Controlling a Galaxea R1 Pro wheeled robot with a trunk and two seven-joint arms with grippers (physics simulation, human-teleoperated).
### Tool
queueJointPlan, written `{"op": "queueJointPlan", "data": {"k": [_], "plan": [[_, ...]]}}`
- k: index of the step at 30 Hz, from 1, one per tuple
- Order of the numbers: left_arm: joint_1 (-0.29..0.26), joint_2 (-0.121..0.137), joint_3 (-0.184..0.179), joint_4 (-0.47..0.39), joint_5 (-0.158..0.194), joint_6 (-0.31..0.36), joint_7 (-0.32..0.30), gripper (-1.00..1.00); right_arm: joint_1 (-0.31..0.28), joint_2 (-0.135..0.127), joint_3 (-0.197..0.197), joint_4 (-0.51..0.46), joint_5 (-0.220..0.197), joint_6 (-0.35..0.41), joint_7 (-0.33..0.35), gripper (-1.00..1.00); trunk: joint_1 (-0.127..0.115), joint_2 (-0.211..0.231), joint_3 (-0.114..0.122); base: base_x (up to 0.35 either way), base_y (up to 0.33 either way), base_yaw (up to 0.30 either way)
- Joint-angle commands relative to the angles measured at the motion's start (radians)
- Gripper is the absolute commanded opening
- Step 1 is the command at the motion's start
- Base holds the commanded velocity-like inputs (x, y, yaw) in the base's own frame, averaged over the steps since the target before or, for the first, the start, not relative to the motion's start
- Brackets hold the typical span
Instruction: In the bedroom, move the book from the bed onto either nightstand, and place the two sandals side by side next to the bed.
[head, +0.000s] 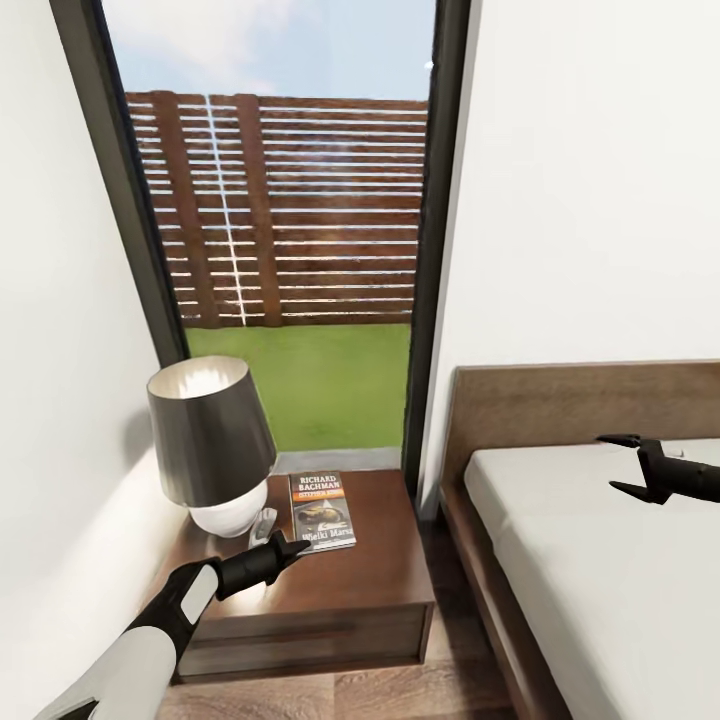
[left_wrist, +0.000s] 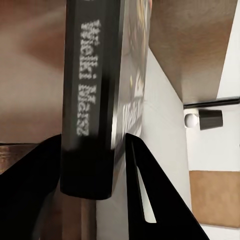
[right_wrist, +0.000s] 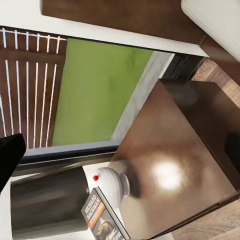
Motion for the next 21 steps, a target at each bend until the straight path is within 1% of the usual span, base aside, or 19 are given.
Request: {"op": "queueJointPlan", "data": {"k": [1, 21], "plan": [[-0.001, -0.001, 0.005, 0.000, 0.001, 0.006, -0.001, -1.00, -0.001, -0.001, 0.005, 0.001, 0.006, 0.001, 0.010, 1.00, 0.000, 0.000, -0.001, 0.130, 0.000, 0.000], [-0.001, 0.001, 0.005, 0.000, 0.002, 0.006, -0.001, -1.00, -0.001, -0.001, 0.005, 0.001, 0.006, 0.002, 0.010, 1.00, 0.000, 0.000, -0.001, 0.129, 0.000, 0.000]]}}
